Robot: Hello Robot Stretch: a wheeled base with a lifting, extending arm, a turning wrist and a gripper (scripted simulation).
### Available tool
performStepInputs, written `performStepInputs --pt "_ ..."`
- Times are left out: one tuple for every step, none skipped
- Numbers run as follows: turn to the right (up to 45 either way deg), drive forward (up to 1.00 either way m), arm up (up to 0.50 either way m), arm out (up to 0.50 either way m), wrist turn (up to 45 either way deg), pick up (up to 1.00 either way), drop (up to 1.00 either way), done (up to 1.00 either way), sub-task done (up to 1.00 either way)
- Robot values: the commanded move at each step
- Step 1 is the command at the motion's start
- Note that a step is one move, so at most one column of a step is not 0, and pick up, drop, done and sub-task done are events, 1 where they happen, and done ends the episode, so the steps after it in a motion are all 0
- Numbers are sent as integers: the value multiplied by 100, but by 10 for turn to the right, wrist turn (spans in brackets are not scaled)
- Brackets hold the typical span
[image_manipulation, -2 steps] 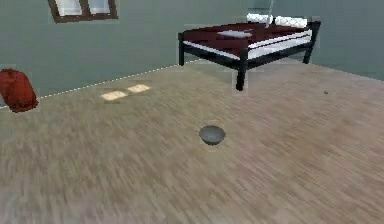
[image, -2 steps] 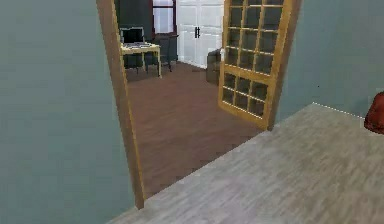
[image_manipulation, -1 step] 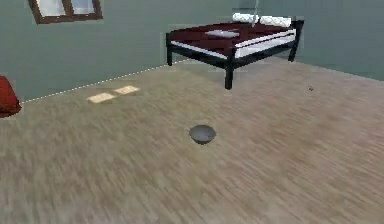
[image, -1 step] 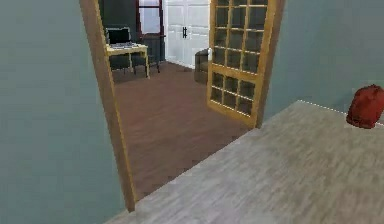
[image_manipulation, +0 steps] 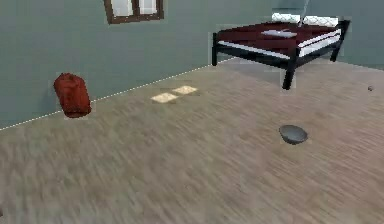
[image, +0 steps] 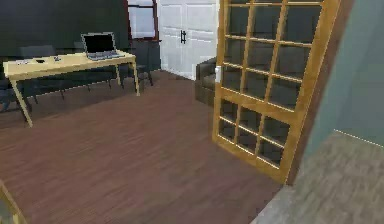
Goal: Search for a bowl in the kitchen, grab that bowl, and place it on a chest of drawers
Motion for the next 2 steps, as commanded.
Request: performStepInputs --pt "0 30 0 0 0 0 0 0 0" --pt "-270 0 0 0 0 0 0 0 0"
